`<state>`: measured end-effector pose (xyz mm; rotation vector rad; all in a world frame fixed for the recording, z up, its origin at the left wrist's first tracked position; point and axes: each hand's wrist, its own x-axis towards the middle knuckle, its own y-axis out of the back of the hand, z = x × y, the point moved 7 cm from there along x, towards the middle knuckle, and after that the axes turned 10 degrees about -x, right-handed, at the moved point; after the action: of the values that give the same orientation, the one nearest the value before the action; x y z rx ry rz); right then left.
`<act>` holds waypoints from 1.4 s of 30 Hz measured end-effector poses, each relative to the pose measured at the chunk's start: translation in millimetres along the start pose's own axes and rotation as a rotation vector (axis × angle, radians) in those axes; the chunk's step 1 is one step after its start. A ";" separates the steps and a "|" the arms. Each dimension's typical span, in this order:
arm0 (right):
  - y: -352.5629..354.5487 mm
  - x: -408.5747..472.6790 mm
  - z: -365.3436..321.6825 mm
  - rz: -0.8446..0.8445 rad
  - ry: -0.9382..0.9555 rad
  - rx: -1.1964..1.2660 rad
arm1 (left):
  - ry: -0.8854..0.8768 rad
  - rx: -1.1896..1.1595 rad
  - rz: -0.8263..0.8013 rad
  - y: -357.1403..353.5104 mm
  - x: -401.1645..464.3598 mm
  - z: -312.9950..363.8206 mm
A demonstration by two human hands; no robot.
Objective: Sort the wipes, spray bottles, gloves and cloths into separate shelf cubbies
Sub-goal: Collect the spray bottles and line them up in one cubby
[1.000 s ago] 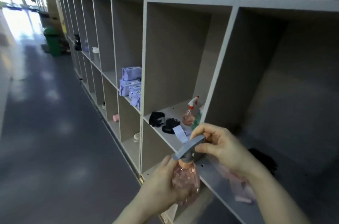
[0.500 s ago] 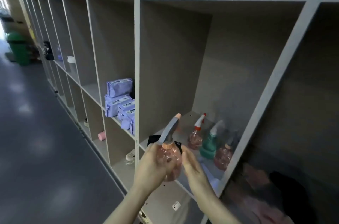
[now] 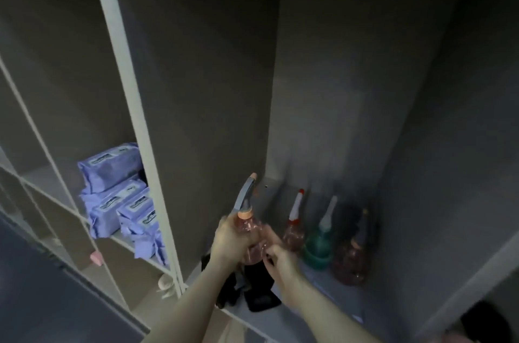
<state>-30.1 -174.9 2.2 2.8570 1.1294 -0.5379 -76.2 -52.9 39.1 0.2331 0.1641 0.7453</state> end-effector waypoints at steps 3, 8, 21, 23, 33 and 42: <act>1.0 26.3 -1.8 0.021 -0.046 -0.043 | -0.008 0.070 -0.064 -11.9 42.8 -12.7; 22.3 59.6 10.3 0.132 -0.052 -0.185 | -0.008 0.099 -0.128 -35.0 88.7 -33.4; 45.0 48.5 50.7 0.252 -0.083 -0.159 | 0.006 0.150 -0.313 -105.6 137.7 -76.1; 42.8 44.5 48.3 0.257 -0.094 -0.153 | 0.068 0.135 -0.350 -111.1 149.0 -104.4; 28.6 -40.3 -20.1 0.365 0.030 -0.223 | 0.047 -0.147 -0.240 0.2 7.3 6.2; 49.2 -211.9 -35.2 0.468 0.162 -0.344 | -0.376 -0.059 -0.417 -30.2 -167.5 78.1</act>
<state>-130.2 -345.9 98.9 2.7461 0.4668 -0.0780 -159.9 -201.1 117.0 0.2681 -0.1637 0.2826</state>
